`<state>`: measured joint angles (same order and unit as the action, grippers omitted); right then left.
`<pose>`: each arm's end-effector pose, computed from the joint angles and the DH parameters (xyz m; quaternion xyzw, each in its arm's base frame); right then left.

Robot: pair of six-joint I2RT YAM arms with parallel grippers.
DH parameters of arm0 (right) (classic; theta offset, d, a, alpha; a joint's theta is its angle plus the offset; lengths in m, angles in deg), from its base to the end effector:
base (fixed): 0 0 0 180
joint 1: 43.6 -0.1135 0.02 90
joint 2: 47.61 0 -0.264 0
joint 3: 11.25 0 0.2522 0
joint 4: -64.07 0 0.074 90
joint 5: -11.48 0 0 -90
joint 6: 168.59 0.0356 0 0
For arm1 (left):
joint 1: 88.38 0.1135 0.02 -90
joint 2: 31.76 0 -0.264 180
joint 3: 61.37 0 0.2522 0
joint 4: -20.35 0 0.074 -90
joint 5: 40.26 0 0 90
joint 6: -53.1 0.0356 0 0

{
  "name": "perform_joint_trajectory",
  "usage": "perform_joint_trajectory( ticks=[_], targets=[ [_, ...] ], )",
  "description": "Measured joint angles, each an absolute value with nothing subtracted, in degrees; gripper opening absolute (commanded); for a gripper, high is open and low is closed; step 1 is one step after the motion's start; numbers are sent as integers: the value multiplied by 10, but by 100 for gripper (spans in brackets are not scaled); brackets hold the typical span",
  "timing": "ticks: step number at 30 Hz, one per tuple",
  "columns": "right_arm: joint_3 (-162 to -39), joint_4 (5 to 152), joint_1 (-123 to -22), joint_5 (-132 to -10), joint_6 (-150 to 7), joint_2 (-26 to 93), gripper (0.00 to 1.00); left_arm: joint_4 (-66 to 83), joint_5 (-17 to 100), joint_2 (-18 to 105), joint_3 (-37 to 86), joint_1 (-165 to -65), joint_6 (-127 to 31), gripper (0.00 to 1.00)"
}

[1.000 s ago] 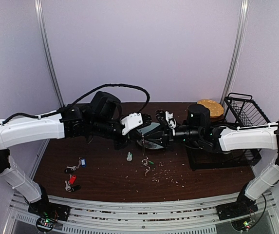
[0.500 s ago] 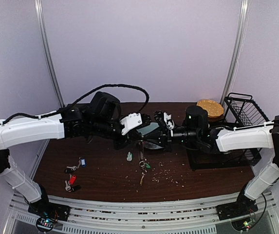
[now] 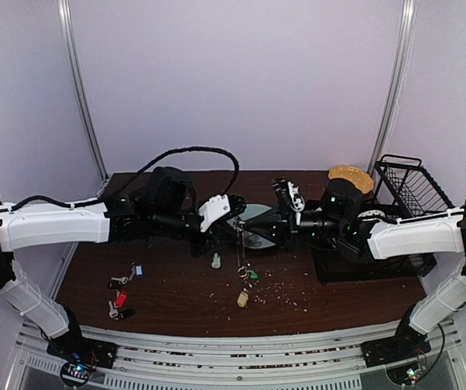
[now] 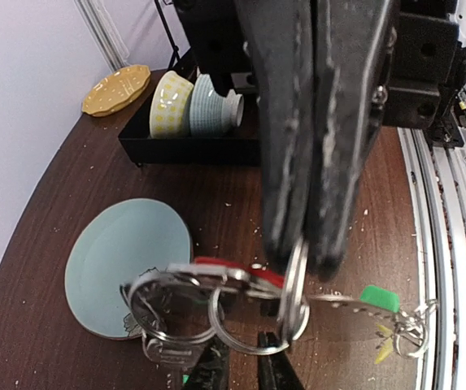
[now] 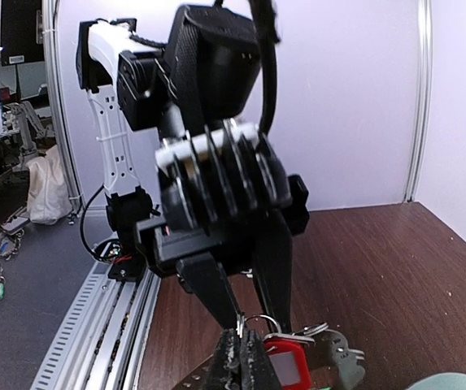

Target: Put the keys on the keyring

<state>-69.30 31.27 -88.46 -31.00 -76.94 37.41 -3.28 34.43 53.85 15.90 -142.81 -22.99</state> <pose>0.2079 0.2439 0.2721 -0.5039 0.4602 0.5163 0.5174 0.1908 -0.2830 0.2828 0.5402 0.6808 -0.2757 0.4106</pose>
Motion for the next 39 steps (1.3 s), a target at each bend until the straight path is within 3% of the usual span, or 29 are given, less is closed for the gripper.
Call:
perform_joint_trajectory(
  ticks=[6,12,21,23,25,33,37,39],
  targets=[
    [-684,234,-878,-267,-702,372,0,26,319,512,96,-1428,-222,18],
    [-684,191,-875,-215,-648,373,0,62,254,410,37,-1428,-167,29],
    [-664,158,-896,-290,-628,369,0,217,234,380,34,-1429,-207,29],
    [-655,144,-908,-315,-627,368,0,229,226,392,38,-1431,-214,24],
    [-651,138,-918,-335,-628,366,0,230,221,415,51,-1434,-220,20],
    [-637,109,-921,-378,-621,352,0,208,210,465,100,-1432,-229,20],
    [-630,88,-925,-398,-614,349,0,217,204,467,98,-1432,-238,28],
    [-627,83,-925,-413,-614,347,0,217,203,467,98,-1433,-246,22]
  ],
)
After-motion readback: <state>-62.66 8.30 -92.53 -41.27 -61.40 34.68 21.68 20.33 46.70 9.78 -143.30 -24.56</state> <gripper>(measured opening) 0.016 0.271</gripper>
